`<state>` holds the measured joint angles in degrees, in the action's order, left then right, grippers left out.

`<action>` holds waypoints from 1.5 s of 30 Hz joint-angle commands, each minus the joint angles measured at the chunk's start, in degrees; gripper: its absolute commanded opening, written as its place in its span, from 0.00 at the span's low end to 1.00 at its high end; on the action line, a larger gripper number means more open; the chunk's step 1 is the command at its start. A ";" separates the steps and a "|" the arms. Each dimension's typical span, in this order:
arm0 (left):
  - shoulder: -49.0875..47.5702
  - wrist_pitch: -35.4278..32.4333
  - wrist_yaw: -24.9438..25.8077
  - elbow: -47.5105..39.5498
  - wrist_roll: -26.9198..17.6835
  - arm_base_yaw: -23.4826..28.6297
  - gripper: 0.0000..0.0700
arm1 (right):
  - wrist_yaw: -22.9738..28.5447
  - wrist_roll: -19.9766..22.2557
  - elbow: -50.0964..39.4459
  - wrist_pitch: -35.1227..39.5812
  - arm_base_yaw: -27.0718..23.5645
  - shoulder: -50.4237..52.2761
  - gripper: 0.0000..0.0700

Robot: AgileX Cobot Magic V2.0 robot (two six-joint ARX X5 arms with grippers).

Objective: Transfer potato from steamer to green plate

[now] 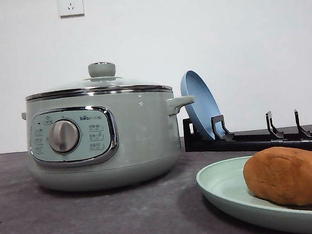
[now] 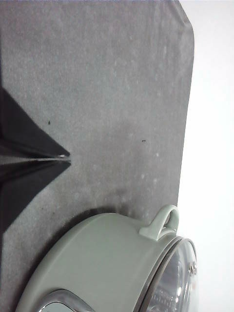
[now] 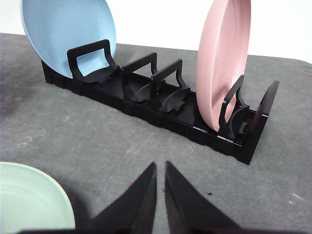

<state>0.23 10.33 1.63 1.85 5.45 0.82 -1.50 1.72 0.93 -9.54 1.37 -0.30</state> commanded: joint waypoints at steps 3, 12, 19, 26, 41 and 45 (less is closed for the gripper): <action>-0.04 0.42 -0.17 -1.16 -0.46 -0.15 0.00 | 0.04 0.44 -0.28 0.81 -0.11 0.09 0.03; -0.04 0.42 -0.15 -1.16 -0.45 -0.15 0.00 | 0.04 0.44 -0.28 0.81 -0.11 0.09 0.03; -0.04 0.42 -0.15 -1.16 -0.44 -0.15 0.00 | 0.04 0.44 -0.28 0.81 -0.11 0.09 0.03; -0.04 0.42 -0.17 -1.16 -0.46 -0.15 0.00 | 0.04 0.44 -0.28 0.81 -0.11 0.09 0.03; -0.04 0.42 -0.15 -1.16 -0.46 -0.15 0.00 | 0.04 0.44 -0.28 0.81 -0.11 0.09 0.03; -0.04 0.42 -0.15 -1.16 -0.46 -0.15 0.00 | 0.04 0.44 -0.28 0.81 -0.11 0.09 0.03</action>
<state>0.23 10.33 1.63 1.85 5.45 0.82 -1.50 1.72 0.93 -9.54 1.37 -0.30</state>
